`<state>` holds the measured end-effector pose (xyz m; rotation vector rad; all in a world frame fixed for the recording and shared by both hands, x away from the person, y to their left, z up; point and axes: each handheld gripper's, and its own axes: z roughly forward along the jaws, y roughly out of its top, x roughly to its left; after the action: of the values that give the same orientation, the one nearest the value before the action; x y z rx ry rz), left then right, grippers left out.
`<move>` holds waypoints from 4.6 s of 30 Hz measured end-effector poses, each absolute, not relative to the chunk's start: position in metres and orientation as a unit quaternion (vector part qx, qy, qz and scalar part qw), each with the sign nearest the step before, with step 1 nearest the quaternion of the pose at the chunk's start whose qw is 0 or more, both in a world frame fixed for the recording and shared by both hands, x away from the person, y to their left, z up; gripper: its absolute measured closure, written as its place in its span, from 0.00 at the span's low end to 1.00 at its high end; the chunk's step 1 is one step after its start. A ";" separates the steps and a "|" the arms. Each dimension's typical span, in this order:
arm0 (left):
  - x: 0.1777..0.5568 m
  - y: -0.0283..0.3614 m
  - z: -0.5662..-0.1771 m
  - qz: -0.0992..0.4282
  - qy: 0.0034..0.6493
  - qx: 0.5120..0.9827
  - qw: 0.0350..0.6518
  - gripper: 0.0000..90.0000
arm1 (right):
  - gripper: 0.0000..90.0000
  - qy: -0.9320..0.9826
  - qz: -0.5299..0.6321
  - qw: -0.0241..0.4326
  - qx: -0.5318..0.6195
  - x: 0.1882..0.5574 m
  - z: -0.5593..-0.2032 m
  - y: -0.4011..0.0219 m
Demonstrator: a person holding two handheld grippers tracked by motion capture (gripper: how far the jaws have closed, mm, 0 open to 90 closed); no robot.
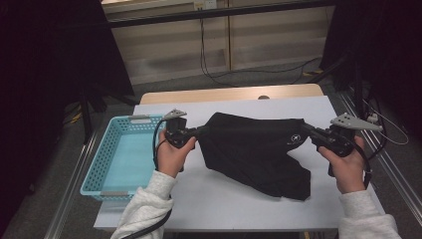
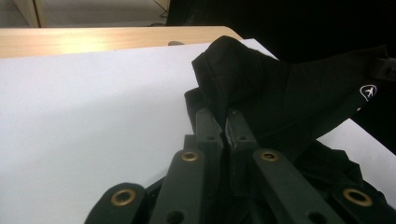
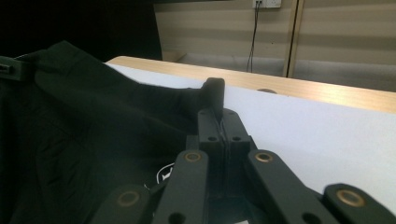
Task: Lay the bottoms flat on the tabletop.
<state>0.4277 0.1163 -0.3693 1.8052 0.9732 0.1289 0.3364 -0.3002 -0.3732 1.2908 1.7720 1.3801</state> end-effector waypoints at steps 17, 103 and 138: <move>0.422 0.104 -0.414 0.048 0.415 0.773 0.477 0.96 | 0.99 0.683 0.471 0.255 0.496 0.340 -0.421 -0.297; 0.401 0.086 -0.450 0.077 0.334 0.839 0.423 0.22 | 0.82 0.754 0.340 0.217 0.518 0.317 -0.463 -0.271; 0.402 0.091 -0.446 0.070 0.342 0.831 0.433 0.23 | 0.60 0.725 0.392 0.262 0.502 0.332 -0.444 -0.276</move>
<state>0.4018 0.0906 -0.4465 2.0711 0.8514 0.1752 0.3321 -0.2764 -0.4444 1.3598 1.9622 1.0601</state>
